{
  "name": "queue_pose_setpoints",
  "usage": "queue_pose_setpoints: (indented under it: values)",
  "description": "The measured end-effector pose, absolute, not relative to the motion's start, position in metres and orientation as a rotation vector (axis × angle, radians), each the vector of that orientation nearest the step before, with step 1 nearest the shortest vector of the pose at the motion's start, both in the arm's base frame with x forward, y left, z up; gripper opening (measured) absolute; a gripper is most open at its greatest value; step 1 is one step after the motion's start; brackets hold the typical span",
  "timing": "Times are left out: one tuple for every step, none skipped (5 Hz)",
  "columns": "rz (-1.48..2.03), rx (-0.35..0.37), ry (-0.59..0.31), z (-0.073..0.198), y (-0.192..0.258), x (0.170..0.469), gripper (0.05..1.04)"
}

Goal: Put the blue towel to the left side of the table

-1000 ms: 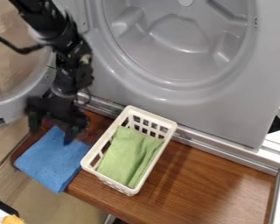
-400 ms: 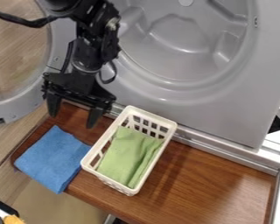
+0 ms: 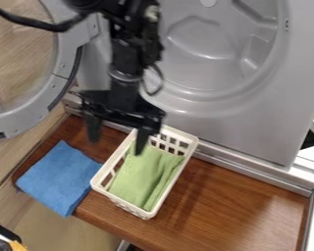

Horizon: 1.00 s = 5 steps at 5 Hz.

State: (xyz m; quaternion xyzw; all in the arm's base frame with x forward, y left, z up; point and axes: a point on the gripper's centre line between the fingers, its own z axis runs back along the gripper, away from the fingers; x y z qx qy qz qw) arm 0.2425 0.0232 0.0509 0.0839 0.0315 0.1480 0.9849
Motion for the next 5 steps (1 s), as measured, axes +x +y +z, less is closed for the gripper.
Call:
queue_pose_setpoints:
  values:
    - [0.283, 0.091, 0.084, 0.059, -0.009, 0.248, 1.0]
    - [0.268, 0.008, 0.102, 0.073, -0.043, 0.254, 1.0]
    - [0.242, -0.035, 0.101, 0.087, -0.069, 0.259, 1.0]
    - [0.245, -0.05, 0.08, 0.103, -0.092, 0.264, 1.0]
    - [0.247, -0.072, 0.041, 0.11, -0.117, 0.267, 1.0]
